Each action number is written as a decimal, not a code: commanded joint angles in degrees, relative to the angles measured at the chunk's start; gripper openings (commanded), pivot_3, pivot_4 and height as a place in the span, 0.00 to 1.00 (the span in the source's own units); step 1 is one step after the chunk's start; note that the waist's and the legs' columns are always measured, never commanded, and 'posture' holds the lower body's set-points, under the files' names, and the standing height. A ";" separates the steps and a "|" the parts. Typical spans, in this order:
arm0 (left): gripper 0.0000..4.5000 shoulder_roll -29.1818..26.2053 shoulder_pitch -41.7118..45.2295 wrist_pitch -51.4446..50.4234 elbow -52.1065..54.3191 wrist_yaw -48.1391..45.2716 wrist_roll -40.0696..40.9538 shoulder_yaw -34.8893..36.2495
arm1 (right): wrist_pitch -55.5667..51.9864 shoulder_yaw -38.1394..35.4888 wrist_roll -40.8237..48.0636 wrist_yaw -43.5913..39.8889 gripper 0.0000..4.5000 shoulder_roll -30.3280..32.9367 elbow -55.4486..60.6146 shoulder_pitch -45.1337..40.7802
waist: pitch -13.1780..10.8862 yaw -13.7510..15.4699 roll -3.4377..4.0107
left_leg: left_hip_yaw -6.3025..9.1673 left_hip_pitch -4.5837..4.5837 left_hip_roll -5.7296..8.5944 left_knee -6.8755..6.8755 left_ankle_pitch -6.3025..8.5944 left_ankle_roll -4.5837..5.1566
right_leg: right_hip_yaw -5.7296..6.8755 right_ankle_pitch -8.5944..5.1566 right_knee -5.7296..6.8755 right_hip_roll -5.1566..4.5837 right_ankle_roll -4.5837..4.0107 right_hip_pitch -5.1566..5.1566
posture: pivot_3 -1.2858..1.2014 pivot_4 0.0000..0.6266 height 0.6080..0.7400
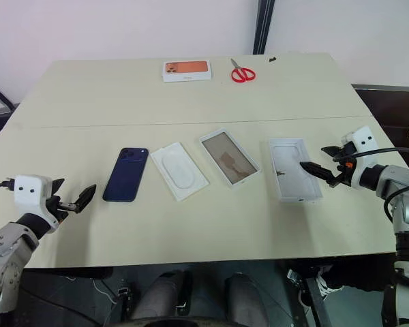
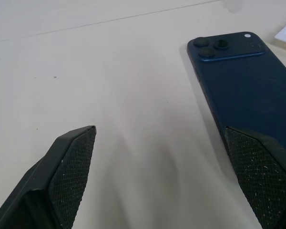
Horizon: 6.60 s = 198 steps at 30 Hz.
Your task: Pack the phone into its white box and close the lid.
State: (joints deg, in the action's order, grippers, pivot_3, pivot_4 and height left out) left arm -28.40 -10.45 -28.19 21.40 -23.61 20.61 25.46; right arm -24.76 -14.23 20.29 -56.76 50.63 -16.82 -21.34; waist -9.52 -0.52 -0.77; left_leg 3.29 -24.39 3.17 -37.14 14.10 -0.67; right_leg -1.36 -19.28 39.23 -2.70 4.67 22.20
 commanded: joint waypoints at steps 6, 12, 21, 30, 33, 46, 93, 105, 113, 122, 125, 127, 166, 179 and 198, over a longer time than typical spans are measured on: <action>1.00 0.88 -0.82 -1.60 6.01 2.35 1.04 0.66 | 0.96 1.99 -0.29 -1.35 0.99 0.00 0.83 -3.23 | 0.00 -0.03 0.00 | -0.01 0.00 0.00 -0.02 0.00 0.00 | -0.01 0.00 0.00 0.00 0.00 -0.01 | 0.52 0.24 1.00; 1.00 1.56 1.21 -4.52 9.90 2.63 2.99 -2.99 | -1.03 4.69 0.97 -1.41 0.99 -1.91 8.72 -3.06 | 0.00 0.02 0.01 | 0.00 0.00 0.00 -0.02 0.00 0.00 | -0.01 0.00 0.00 0.00 0.00 -0.01 | 0.52 0.24 1.00; 1.00 4.19 11.47 -14.86 12.73 3.11 7.23 -17.30 | -3.37 9.85 1.11 0.45 0.99 -5.46 24.44 -0.56 | 0.00 0.81 0.00 | 0.00 -0.01 0.01 -0.09 0.00 0.00 | 0.00 0.00 0.02 0.02 0.01 -0.02 | 0.52 0.24 1.00; 1.00 15.13 21.13 -35.10 9.52 13.89 17.51 -13.76 | -3.46 17.06 -0.51 3.12 0.99 -8.25 35.91 0.46 | -0.01 1.29 -0.05 | 0.04 -0.02 0.01 -0.25 0.00 0.00 | 0.05 0.00 0.08 0.05 0.02 -0.06 | 0.52 0.24 1.00; 1.00 18.31 23.59 -42.39 8.99 17.85 19.51 -11.62 | -2.38 17.26 -0.55 2.75 0.99 -8.58 35.25 0.13 | 0.00 1.18 -0.07 | 0.05 -0.02 0.01 -0.28 0.00 0.00 | 0.05 0.00 0.10 0.06 0.03 -0.06 | 0.52 0.24 1.00; 1.00 34.89 32.52 -57.97 4.39 27.84 19.57 0.25 | 3.43 19.56 -3.12 1.25 0.99 -10.38 29.94 -0.33 | 0.01 1.35 -0.07 | 0.09 0.04 0.01 -0.41 -0.06 -0.10 | 0.12 0.00 0.08 0.09 0.04 -0.25 | 0.52 0.24 1.00; 0.01 47.36 49.66 -55.68 -10.40 36.79 28.79 9.55 | 2.93 16.12 -5.03 1.69 1.00 -5.34 27.24 -0.53 | -0.10 1.23 -0.25 | 0.07 -0.01 0.02 -0.40 -0.17 -0.31 | 0.09 0.01 0.05 0.10 0.07 -0.17 | 0.52 0.24 1.00; 0.01 27.93 47.25 -58.86 -8.12 31.98 35.50 10.57 | 14.19 24.90 -13.39 -6.52 1.00 -4.80 15.79 -4.40 | -0.10 0.88 -0.25 | 0.06 0.00 0.01 -0.44 -0.18 -0.33 | 0.08 0.01 0.08 0.11 0.07 -0.16 | 0.52 0.24 1.00; 0.01 13.81 42.98 -55.30 -8.90 21.78 33.15 2.82 | 19.57 27.59 -16.03 -10.11 1.00 -6.51 8.19 -8.36 | -0.09 1.17 -0.24 | 0.06 -0.01 0.02 -0.31 -0.25 -0.44 | 0.04 0.01 0.09 0.10 0.06 -0.05 | 0.52 0.24 1.00; 0.00 10.27 41.94 -55.06 -9.08 17.33 33.75 1.27 | 15.52 28.40 -14.67 -12.83 0.10 -8.86 10.21 -9.49 | -0.09 1.04 -0.24 | 0.07 -0.01 0.02 -0.29 -0.25 -0.44 | 0.04 0.01 0.08 0.08 0.06 -0.03 | 0.52 0.24 1.00; 0.00 10.57 42.62 -54.99 -10.50 17.55 34.97 4.74 | 11.45 27.79 -12.48 -12.94 0.01 -10.08 14.41 -8.76 | -0.09 0.82 -0.24 | 0.07 -0.01 0.01 -0.26 -0.25 -0.44 | 0.04 0.01 0.10 0.08 0.06 0.01 | 0.52 0.24 1.00; 0.00 10.39 43.10 -55.23 -10.99 17.78 35.93 6.66 | 8.66 27.72 -11.47 -12.06 0.01 -11.12 17.43 -8.23 | -0.09 0.73 -0.24 | 0.07 -0.02 0.01 -0.24 -0.25 -0.44 | 0.04 0.01 0.11 0.08 0.06 0.04 | 0.52 0.24 1.00; 0.00 24.97 52.30 -62.35 -19.49 29.80 35.14 2.49 | 2.34 24.36 -11.66 -4.66 0.74 -10.85 29.98 -6.57 | -0.08 -0.17 -0.29 | 0.09 -0.02 0.02 -0.18 -0.27 -0.47 | 0.05 0.01 0.19 0.09 0.06 0.08 | 0.52 0.24 1.00; 0.51 22.45 51.42 -64.15 -16.14 24.43 32.05 -1.24 | 5.06 23.66 -13.17 -1.37 0.75 -11.01 25.37 -8.26 | -0.08 -0.07 -0.29 | 0.09 -0.02 0.02 -0.21 -0.27 -0.48 | 0.04 0.01 0.18 0.09 0.06 0.07 | 0.52 0.24 1.00; 0.71 -8.62 26.88 -12.03 -2.33 -11.04 9.12 -19.18 | -5.56 29.83 -17.56 10.73 0.01 -24.59 14.06 -19.84 | -0.06 -0.27 -0.18 | 0.05 -0.01 0.02 0.03 -0.32 -0.56 | -0.02 0.01 0.05 0.06 0.00 0.15 | 0.52 0.24 1.00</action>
State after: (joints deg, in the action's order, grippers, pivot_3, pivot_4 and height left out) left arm -36.02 17.43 -46.24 17.14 -31.25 32.32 7.12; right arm -30.12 14.93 4.00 -47.71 27.04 -2.18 -39.70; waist -9.58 -0.79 -0.95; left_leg 3.34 -24.41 3.19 -37.10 13.79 -1.23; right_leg -1.39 -19.27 39.29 -2.64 4.66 22.36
